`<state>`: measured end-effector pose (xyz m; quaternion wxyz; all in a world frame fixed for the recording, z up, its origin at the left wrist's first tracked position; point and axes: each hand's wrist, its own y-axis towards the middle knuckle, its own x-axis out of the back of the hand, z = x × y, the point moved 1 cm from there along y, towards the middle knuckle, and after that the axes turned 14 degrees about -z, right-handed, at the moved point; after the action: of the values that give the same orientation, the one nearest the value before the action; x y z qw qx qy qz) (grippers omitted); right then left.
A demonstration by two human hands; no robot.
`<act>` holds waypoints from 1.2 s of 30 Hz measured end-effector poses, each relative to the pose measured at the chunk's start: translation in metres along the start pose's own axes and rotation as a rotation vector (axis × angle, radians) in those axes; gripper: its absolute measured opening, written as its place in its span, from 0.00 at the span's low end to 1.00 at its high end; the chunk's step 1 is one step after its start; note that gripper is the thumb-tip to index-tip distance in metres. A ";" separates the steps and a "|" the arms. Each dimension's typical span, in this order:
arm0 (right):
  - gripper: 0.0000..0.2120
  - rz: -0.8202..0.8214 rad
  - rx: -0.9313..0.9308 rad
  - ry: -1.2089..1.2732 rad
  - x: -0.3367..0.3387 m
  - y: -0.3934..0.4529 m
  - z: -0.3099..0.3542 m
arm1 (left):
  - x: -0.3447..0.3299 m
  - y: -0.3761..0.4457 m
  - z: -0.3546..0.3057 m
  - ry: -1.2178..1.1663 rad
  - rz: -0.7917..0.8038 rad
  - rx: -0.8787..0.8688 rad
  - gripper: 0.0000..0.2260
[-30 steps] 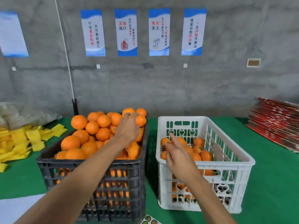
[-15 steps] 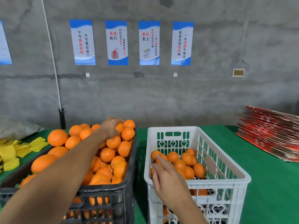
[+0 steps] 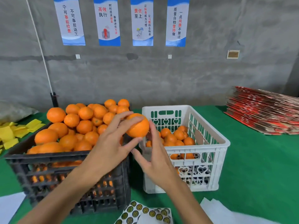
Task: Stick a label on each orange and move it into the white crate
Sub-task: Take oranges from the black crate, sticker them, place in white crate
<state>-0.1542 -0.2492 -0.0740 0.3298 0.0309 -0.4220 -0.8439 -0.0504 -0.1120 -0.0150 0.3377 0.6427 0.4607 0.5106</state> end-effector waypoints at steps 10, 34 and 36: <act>0.36 0.314 -0.059 -0.266 0.011 -0.120 -0.058 | -0.029 -0.177 -0.010 -0.092 0.142 0.359 0.31; 0.30 0.518 -0.091 -0.703 -0.001 -0.172 -0.075 | -0.037 -0.254 0.002 -0.443 -0.118 1.022 0.28; 0.32 0.537 -0.143 -0.685 0.001 -0.171 -0.074 | -0.041 -0.258 -0.001 -0.498 -0.046 1.055 0.28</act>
<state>-0.2209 -0.2283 -0.2464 0.3797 -0.3843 -0.4406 -0.7169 -0.1177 -0.0610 -0.2618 0.0812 0.8144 0.5733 0.0383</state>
